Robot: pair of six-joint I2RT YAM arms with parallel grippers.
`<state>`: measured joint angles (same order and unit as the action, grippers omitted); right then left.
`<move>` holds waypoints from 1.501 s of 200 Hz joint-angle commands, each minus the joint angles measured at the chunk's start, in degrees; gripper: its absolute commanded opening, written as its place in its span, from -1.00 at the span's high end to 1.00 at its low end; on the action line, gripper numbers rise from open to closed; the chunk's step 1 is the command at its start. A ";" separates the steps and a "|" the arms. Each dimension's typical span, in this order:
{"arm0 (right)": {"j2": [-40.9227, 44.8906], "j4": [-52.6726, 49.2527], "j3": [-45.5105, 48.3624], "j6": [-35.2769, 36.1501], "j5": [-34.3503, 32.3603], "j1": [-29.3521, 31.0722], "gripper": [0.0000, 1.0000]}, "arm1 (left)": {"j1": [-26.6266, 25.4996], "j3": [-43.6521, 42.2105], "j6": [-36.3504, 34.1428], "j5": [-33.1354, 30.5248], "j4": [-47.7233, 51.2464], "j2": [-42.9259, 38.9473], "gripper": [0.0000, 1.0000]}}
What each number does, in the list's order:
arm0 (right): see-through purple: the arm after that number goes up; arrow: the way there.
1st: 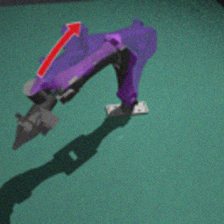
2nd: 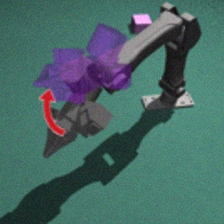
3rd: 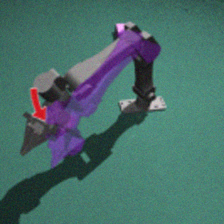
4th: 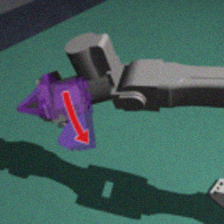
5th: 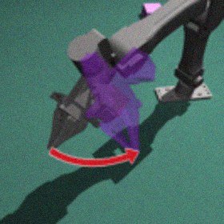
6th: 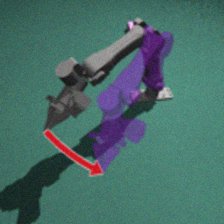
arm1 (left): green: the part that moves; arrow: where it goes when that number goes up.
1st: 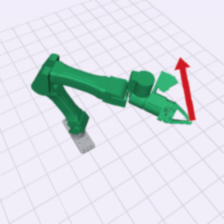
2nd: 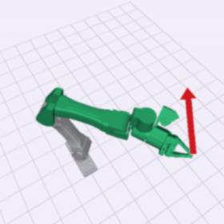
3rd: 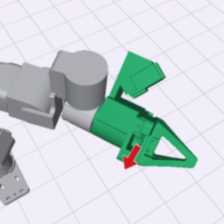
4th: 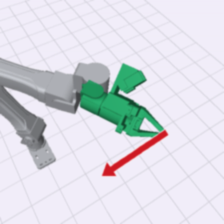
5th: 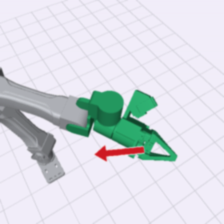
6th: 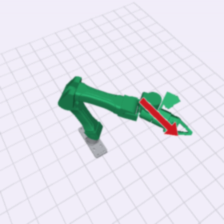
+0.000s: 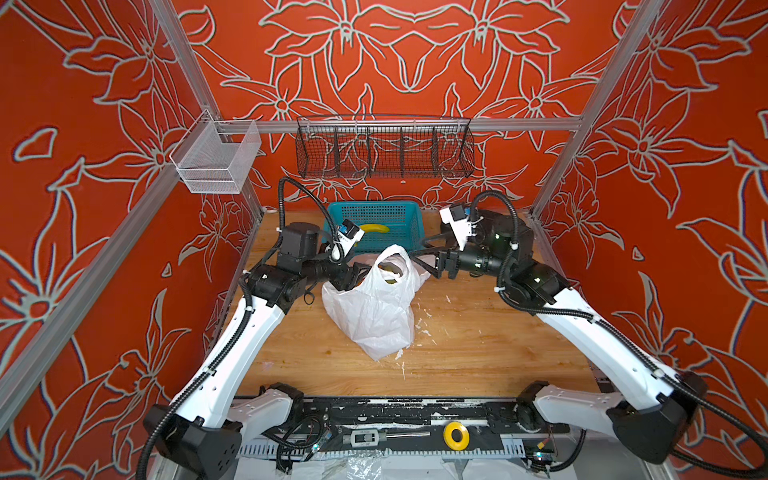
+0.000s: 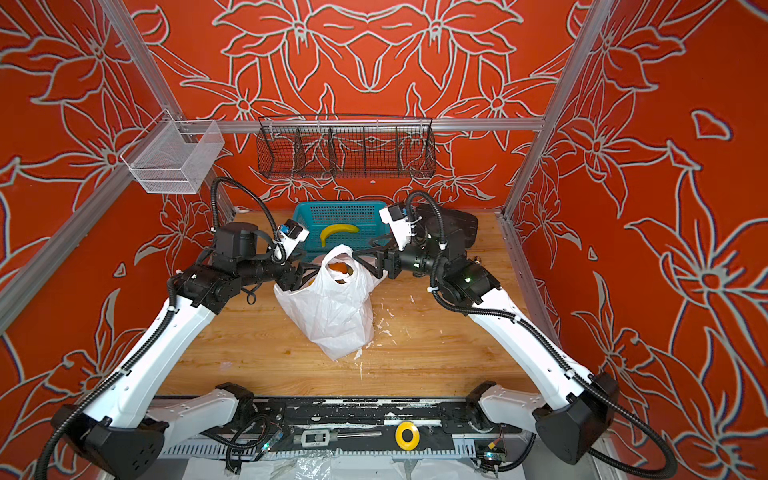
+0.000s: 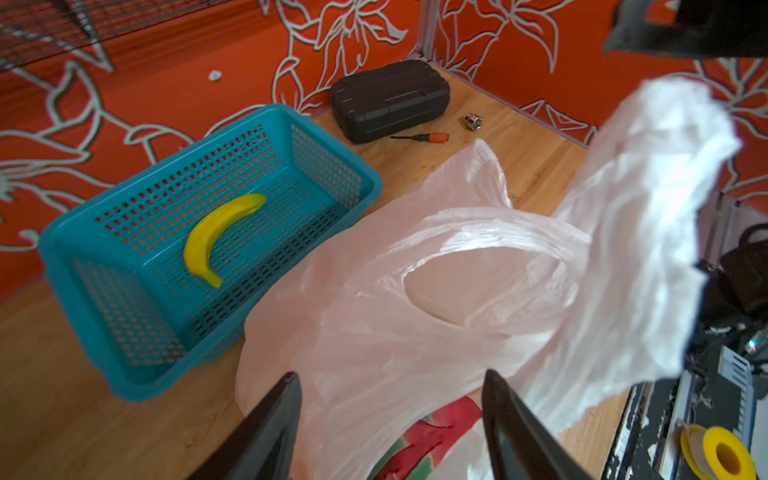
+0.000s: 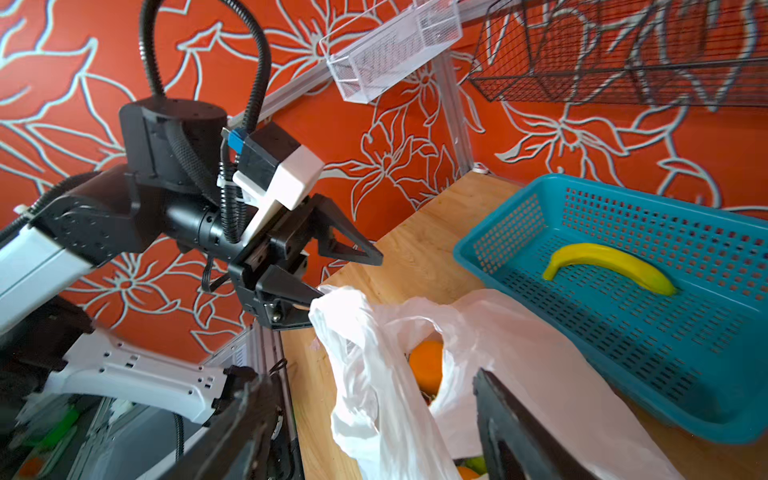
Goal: Untie the knot of the plastic bag and take out the fruit
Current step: 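Hold the bag handles apart with both grippers, spreading the opening wide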
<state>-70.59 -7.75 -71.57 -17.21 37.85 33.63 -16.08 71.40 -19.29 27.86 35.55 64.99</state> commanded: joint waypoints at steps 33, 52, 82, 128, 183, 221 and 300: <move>-5.31 -4.02 -4.63 4.09 5.99 2.80 0.16 | 0.26 0.71 -9.92 10.29 3.23 0.61 -0.52; -4.23 -4.16 -3.67 4.79 5.70 2.77 0.71 | 0.21 1.57 -13.08 12.57 6.07 2.02 -0.70; -0.24 -1.79 0.18 5.50 6.69 2.76 1.00 | 0.26 2.29 -15.36 13.53 6.55 4.53 -0.96; 3.77 4.47 6.71 4.42 8.74 2.76 1.00 | -0.51 2.06 -15.33 12.48 0.54 8.74 -0.97; 3.75 2.67 6.80 5.03 7.07 2.76 1.00 | -2.38 4.09 -13.33 9.72 0.51 14.72 0.06; 4.37 1.80 7.66 5.30 7.20 2.78 1.00 | -2.47 5.79 -7.60 6.73 -1.84 16.03 1.00; 3.63 -0.66 15.72 10.62 7.00 6.93 1.00 | 1.23 20.93 26.63 -15.97 -1.54 26.82 1.00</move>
<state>-66.35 -7.75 -60.69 -10.09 44.77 38.02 -16.97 87.92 -5.98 18.44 32.12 88.36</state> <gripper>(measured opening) 0.046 0.047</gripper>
